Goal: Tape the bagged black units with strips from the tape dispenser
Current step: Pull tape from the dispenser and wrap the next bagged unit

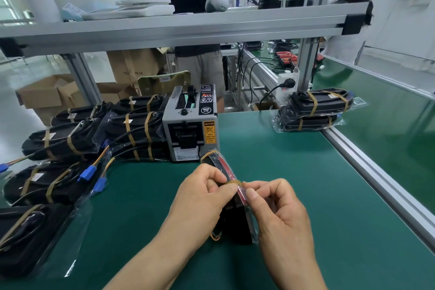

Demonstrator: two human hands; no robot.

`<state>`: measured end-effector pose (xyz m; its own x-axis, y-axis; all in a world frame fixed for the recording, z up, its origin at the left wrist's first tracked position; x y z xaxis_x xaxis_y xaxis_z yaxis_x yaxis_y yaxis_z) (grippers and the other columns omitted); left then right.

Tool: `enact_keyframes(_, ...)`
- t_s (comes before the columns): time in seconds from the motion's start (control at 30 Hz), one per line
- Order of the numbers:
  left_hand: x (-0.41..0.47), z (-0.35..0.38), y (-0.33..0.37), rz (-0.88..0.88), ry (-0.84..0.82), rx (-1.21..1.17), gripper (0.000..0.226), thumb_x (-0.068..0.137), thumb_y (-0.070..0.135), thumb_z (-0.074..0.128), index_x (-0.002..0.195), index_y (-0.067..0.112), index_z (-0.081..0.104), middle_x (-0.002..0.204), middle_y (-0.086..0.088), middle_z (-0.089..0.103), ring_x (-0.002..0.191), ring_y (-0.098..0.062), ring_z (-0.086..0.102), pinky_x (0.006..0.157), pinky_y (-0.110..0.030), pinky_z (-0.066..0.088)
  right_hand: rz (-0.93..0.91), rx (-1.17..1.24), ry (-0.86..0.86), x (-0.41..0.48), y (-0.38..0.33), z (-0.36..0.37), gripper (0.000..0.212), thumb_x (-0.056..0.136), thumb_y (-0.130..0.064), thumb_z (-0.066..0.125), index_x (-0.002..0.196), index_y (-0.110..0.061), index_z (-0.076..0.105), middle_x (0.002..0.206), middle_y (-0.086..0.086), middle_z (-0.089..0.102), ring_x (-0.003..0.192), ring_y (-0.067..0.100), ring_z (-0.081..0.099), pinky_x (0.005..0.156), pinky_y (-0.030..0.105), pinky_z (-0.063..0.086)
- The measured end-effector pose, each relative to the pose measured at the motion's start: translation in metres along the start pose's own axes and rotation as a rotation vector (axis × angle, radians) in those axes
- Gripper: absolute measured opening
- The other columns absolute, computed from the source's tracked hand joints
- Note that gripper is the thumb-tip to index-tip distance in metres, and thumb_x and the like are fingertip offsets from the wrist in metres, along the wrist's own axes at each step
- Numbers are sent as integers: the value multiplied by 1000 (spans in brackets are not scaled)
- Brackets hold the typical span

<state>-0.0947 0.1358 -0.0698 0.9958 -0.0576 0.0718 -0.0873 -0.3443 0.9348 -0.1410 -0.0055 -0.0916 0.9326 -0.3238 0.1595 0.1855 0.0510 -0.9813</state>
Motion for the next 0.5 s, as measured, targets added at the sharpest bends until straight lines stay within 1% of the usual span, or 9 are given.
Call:
enact_keyframes(0.07,0,2,0,25,-24,15,15,75,40,72,79,34,59,50,14,40,49,-7,39,61,-35,42,3,15,8,1,0,-2,23,87,-11,69,69,-21,57,90,-8,75,82,7,70,66,12,50)
enact_keyframes(0.17,-3,5,0,35,-114,13,31,63,49,71,86,33,58,56,13,41,55,-6,43,65,-36,47,15,36,20,2,2,-5,25,88,-9,67,69,-21,57,90,-6,76,83,8,71,66,14,52)
enact_keyframes(0.23,-3,4,0,33,-156,25,37,60,51,72,88,34,57,59,14,41,57,-5,44,64,-32,47,41,39,16,3,3,-6,25,88,-11,67,68,-23,58,89,-6,76,82,9,72,65,20,54)
enact_keyframes(0.37,0,3,0,41,-175,4,39,54,53,73,82,36,53,59,16,42,56,-5,43,60,-27,43,74,-73,-51,16,-4,-9,13,85,-23,73,74,-24,65,79,-6,74,73,8,68,72,30,55)
enact_keyframes(0.4,0,3,0,48,-175,3,39,54,52,74,82,35,52,58,16,42,55,-5,42,59,-25,42,62,-119,-72,23,-9,-10,11,83,-28,76,77,-26,67,78,-7,73,72,6,67,73,30,55)
enact_keyframes(0.43,1,4,0,56,-175,3,38,56,50,75,81,34,52,57,17,42,54,-4,41,58,-24,41,37,-179,-85,33,-16,-10,12,79,-31,78,78,-25,69,79,-9,73,73,4,67,74,27,53)
enact_keyframes(0.5,2,5,0,66,-175,7,35,59,46,77,79,32,51,55,18,42,52,-3,40,56,-23,40,-15,-343,-116,54,-28,-5,15,76,-31,81,79,-23,68,79,-12,72,73,-1,66,69,18,49)
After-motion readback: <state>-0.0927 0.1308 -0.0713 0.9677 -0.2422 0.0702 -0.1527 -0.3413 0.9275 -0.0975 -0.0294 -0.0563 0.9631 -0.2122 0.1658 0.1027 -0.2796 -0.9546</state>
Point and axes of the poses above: each hand's wrist, its own x-axis towards the middle knuckle, its own z-axis out of the palm, y = z × x, the point moved 5 cm from there along x, towards the middle knuckle
